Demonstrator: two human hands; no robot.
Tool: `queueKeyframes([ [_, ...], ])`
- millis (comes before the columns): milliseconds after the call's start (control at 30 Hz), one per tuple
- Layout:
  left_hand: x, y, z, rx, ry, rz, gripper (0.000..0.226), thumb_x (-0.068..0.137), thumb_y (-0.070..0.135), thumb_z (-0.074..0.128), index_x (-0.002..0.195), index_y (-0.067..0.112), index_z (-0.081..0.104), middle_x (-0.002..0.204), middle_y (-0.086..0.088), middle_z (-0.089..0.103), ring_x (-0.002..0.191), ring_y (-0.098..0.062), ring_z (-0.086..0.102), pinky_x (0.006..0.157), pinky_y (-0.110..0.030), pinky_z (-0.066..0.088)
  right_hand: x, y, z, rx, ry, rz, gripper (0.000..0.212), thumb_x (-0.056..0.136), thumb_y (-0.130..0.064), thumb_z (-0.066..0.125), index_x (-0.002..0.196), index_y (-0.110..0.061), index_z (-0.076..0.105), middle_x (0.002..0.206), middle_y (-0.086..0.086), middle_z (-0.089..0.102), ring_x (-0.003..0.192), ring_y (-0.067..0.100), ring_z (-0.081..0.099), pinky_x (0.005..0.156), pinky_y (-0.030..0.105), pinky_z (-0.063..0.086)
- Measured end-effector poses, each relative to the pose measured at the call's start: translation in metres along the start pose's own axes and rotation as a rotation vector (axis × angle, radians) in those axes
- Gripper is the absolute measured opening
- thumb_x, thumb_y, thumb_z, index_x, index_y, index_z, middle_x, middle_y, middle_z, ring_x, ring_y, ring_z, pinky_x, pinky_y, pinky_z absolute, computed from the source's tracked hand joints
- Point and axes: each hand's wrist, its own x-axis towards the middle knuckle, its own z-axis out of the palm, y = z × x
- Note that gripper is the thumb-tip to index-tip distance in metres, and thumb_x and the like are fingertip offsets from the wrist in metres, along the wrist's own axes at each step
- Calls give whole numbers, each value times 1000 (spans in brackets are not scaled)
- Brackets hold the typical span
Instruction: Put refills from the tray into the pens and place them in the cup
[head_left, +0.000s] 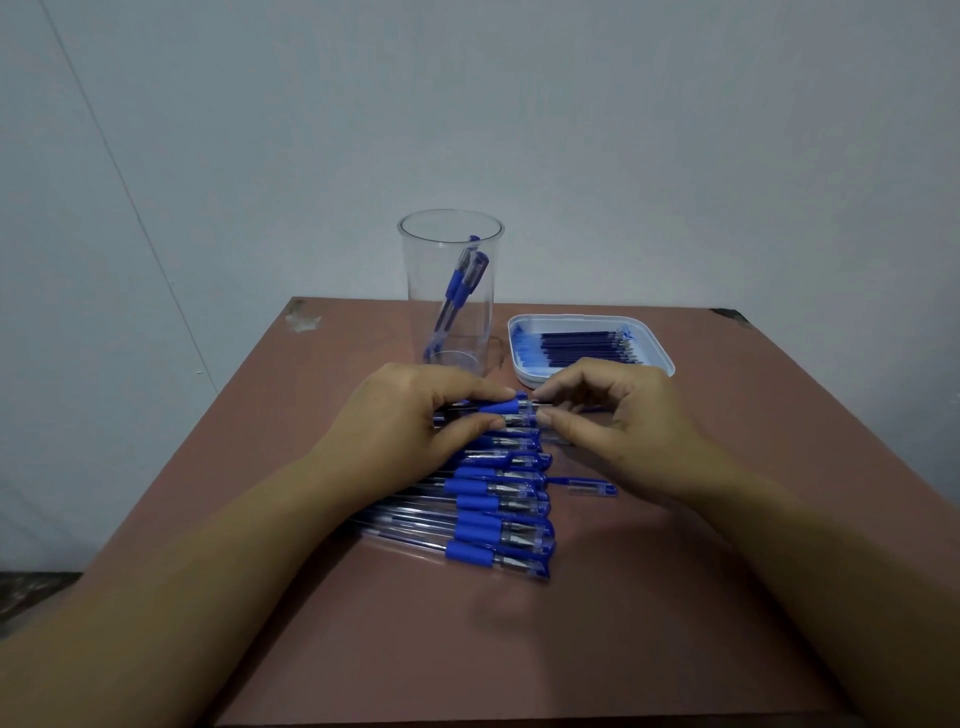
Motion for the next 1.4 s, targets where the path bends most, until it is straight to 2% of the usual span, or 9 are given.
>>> queueKeyframes([
  [233,0,1,-1,11,-14,20,27,87,41,69,112,33,73,94,18,73,82,2,66,70,-30,57,1,5,1,-98,-30,-27,10,87,-27,69,97,-27,71,85,-9,71,79,11,66,71,32,55],
  [333,0,1,0,0,-11,24,33,86,49,60,113,33,72,95,18,73,82,4,65,70,-27,57,1,5,0,-112,-30,-52,23,82,-39,69,104,-36,65,87,-11,68,80,10,65,72,31,56],
  [467,0,1,-1,3,-11,25,33,86,48,61,113,32,72,95,18,73,83,3,66,71,-27,57,2,8,1,-213,12,-146,16,83,-19,75,97,-22,67,84,-13,63,77,9,61,69,24,52],
  [667,0,2,-1,10,1,21,26,87,40,70,111,31,73,94,17,73,82,3,66,70,-24,56,1,11,1,-193,-27,-130,31,84,-33,73,114,-33,64,89,-17,65,81,9,63,70,21,54],
  [800,0,2,-1,6,-1,22,25,87,39,70,111,32,73,94,18,73,82,3,66,71,-25,56,2,10,3,-257,11,-172,15,86,-20,72,98,-28,65,85,-15,63,78,8,60,67,16,48],
  [933,0,2,-1,9,-7,31,28,86,43,67,112,32,72,95,17,73,83,3,66,71,-25,56,1,12,0,-227,-2,-155,22,86,-33,69,107,-26,70,86,-14,67,79,7,63,67,21,52],
  [1067,0,2,-2,6,-5,42,31,86,45,62,113,32,72,95,17,73,83,4,65,71,-24,56,1,9,0,-254,36,-194,14,84,-21,75,96,-23,67,82,-14,63,75,8,60,66,23,51],
  [1200,0,1,-1,12,-3,49,28,86,41,68,113,33,72,95,17,73,82,3,66,69,-28,57,2,12,-1,-256,3,-175,18,90,-40,62,97,-25,69,83,-13,66,76,8,62,64,30,52],
  [1400,0,2,-1,0,-3,53,31,86,46,63,113,33,72,95,17,73,82,3,66,69,-27,57,1,9,0,-253,-2,-174,7,87,-29,69,92,-24,67,81,-13,64,75,9,61,65,27,51],
])
